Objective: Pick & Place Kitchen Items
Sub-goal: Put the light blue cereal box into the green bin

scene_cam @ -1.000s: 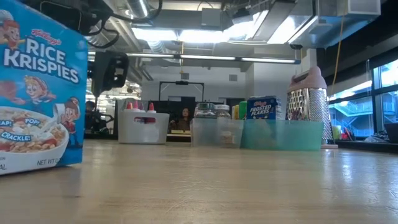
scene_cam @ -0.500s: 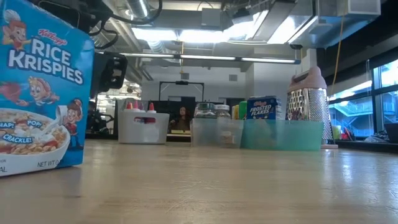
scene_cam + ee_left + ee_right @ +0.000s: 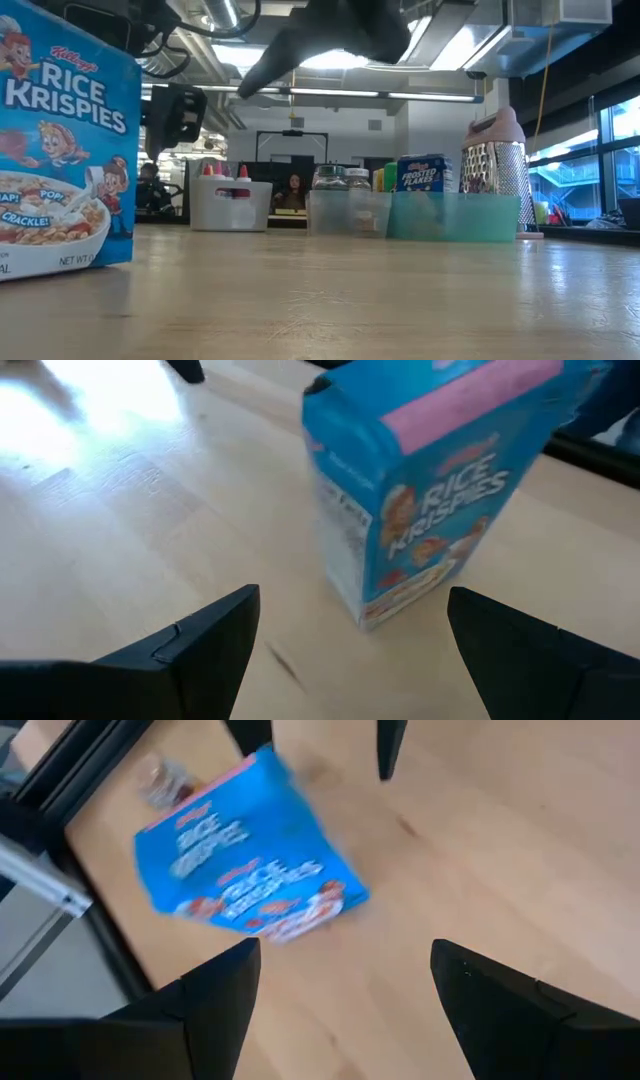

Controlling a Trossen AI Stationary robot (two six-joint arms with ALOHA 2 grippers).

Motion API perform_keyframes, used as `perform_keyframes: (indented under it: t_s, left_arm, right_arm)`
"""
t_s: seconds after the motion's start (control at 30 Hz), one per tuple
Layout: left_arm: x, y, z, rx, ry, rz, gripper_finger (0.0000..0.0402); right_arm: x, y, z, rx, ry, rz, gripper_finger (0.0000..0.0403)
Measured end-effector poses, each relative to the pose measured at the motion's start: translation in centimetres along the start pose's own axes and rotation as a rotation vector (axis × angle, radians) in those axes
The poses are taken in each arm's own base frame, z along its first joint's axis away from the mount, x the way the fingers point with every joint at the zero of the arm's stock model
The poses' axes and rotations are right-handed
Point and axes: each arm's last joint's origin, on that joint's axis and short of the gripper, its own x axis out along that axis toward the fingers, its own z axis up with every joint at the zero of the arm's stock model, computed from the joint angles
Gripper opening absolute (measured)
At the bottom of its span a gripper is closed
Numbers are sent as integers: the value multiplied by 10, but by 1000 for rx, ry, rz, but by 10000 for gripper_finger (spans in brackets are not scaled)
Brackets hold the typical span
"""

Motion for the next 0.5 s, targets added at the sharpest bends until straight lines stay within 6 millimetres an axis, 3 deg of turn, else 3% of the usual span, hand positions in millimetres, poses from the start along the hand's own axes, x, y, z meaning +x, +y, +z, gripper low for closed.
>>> perform_keyframes:
  t_s: [0.5]
  left_arm:
    - [0,0,0,-31,1,1,320]
  right_arm:
    - [17,-18,36,24,24,-50,295]
